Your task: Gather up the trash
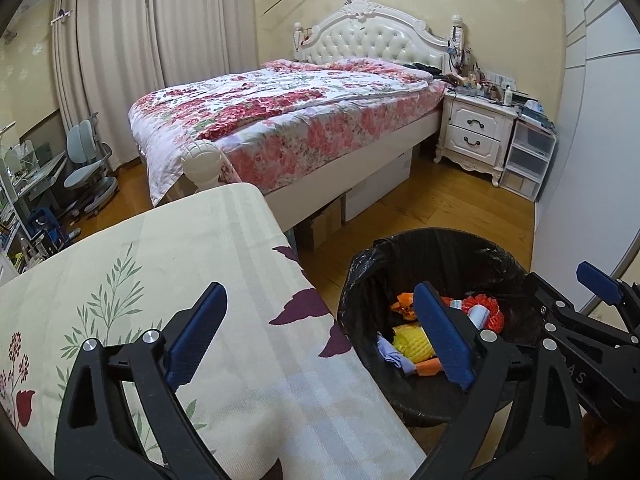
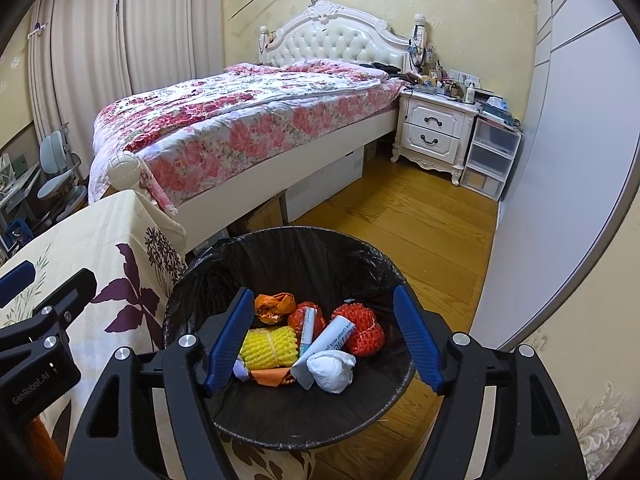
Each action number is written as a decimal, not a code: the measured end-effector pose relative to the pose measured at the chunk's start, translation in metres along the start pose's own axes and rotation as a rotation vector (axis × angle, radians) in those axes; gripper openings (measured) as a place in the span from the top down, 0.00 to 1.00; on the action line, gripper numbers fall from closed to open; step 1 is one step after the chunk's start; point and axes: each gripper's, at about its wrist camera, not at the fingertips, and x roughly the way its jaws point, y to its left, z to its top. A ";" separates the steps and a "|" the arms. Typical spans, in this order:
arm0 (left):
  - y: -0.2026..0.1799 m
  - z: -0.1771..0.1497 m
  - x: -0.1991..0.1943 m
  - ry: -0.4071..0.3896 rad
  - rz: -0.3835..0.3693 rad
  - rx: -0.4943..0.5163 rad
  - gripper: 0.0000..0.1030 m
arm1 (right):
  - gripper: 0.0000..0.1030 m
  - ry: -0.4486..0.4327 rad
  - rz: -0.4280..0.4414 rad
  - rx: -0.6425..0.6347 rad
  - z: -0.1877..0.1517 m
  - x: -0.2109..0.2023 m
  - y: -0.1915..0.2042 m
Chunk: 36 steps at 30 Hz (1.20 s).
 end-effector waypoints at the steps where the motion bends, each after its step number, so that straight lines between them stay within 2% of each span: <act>1: 0.001 -0.001 -0.003 -0.005 0.002 -0.002 0.10 | 0.29 -0.004 -0.001 0.000 -0.001 -0.004 0.000; 8: 0.012 -0.015 -0.031 -0.026 0.044 -0.002 0.10 | 0.27 -0.021 0.005 -0.007 -0.013 -0.029 0.006; 21: 0.042 -0.051 -0.074 -0.010 0.068 -0.058 0.09 | 0.24 -0.056 0.038 -0.039 -0.034 -0.074 0.018; 36: 0.053 -0.058 -0.100 -0.032 0.070 -0.091 0.09 | 0.24 -0.072 0.051 -0.061 -0.044 -0.093 0.027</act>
